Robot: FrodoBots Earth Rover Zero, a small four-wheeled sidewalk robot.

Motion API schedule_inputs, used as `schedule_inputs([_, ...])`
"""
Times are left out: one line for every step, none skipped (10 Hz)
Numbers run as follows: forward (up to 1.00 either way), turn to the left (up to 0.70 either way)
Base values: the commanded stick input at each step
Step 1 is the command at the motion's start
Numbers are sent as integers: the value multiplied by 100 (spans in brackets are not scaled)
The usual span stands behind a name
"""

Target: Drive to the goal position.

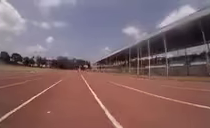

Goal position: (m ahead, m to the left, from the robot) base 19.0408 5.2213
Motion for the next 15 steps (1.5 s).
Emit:
schedule_inputs([70,0])
schedule_inputs([70,0])
schedule_inputs([70,0])
schedule_inputs([70,0])
schedule_inputs([70,0])
schedule_inputs([70,0])
schedule_inputs([70,0])
schedule_inputs([70,0])
schedule_inputs([70,0])
schedule_inputs([70,0])
schedule_inputs([70,0])
schedule_inputs([70,0])
schedule_inputs([70,0])
schedule_inputs([70,0])
schedule_inputs([70,0])
